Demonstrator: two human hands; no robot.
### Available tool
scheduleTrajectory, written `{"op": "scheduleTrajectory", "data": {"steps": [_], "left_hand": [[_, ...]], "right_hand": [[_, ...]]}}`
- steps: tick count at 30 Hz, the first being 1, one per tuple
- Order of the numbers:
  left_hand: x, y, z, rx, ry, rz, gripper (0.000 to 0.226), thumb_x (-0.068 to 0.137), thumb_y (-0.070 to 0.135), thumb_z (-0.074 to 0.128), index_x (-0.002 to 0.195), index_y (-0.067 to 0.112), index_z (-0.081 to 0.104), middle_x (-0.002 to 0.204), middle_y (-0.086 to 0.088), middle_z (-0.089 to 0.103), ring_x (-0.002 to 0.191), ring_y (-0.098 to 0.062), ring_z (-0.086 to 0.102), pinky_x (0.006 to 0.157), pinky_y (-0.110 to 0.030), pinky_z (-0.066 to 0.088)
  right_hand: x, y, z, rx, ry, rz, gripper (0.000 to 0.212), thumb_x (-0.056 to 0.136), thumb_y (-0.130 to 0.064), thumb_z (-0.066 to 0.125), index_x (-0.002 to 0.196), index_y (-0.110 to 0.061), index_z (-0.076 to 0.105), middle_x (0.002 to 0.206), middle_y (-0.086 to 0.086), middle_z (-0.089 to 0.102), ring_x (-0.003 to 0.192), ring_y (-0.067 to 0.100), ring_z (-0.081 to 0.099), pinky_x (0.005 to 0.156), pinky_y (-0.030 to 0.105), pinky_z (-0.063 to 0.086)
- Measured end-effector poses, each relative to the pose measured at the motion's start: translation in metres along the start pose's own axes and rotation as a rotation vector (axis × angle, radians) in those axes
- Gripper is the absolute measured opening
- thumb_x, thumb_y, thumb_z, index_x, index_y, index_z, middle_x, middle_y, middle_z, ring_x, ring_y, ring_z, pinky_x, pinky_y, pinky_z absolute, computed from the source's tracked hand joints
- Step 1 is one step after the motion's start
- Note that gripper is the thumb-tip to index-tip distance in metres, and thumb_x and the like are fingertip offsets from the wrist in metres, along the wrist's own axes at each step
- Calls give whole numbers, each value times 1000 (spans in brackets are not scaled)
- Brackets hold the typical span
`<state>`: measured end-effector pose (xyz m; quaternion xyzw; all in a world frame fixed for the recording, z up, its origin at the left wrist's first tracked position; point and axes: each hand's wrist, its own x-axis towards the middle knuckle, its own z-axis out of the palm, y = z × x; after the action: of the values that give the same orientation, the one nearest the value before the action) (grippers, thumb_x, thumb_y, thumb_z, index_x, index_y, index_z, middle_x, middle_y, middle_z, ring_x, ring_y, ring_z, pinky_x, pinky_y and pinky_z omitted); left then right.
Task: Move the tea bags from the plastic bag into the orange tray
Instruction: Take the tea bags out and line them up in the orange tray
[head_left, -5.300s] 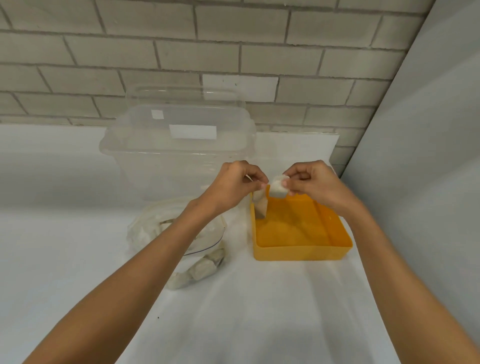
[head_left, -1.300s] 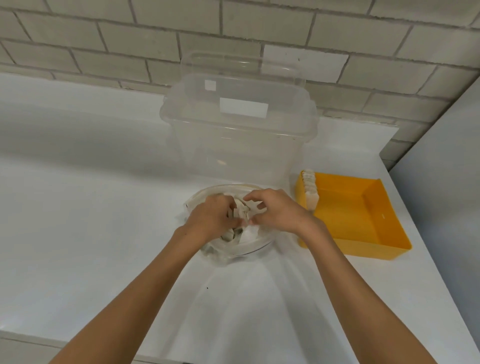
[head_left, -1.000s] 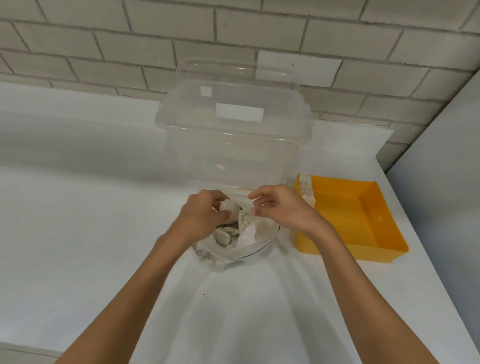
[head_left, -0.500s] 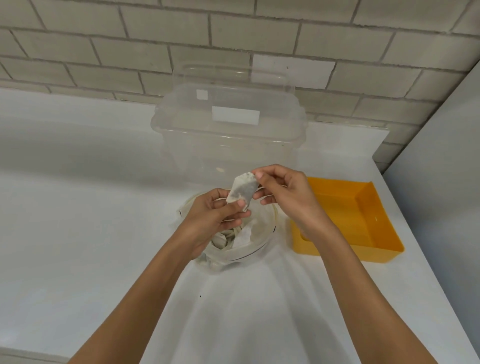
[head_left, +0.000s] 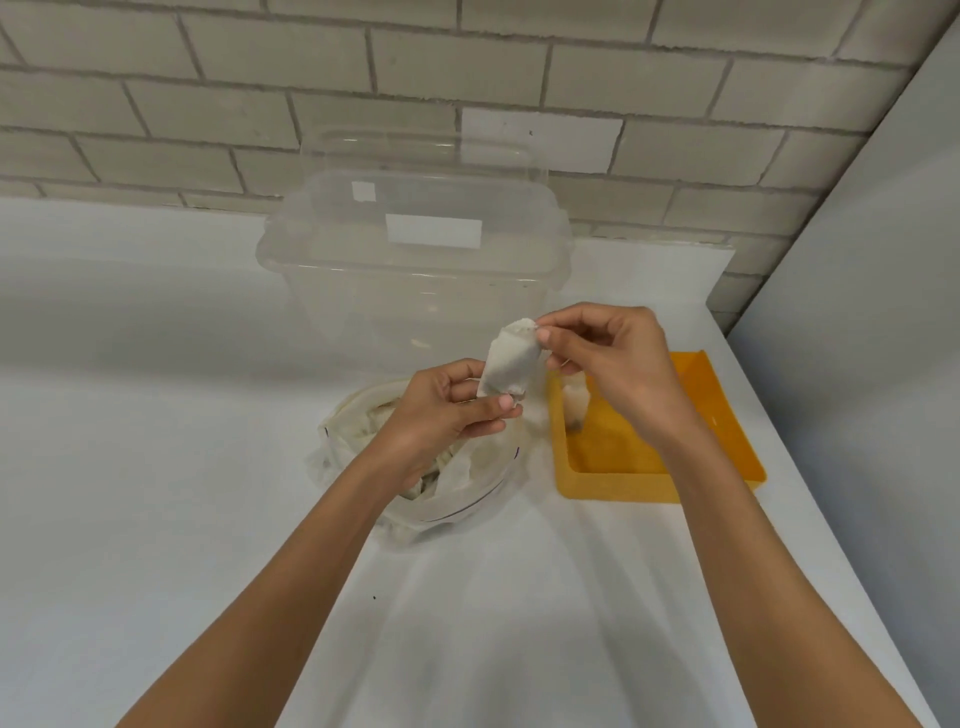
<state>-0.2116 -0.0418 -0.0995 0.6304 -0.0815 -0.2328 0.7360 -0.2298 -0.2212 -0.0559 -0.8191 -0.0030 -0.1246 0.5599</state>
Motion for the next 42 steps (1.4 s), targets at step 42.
{"op": "scheduleTrajectory", "data": {"steps": [42], "left_hand": [[66, -8, 61, 706, 45, 227, 19, 92, 25, 61, 80, 11, 65, 68, 5, 55, 62, -4, 52, 58, -7, 36]], "right_hand": [[3, 91, -45, -168, 82, 258, 16, 90, -4, 56, 97, -14, 67, 86, 8, 68, 69, 20, 71, 61, 27, 56]]}}
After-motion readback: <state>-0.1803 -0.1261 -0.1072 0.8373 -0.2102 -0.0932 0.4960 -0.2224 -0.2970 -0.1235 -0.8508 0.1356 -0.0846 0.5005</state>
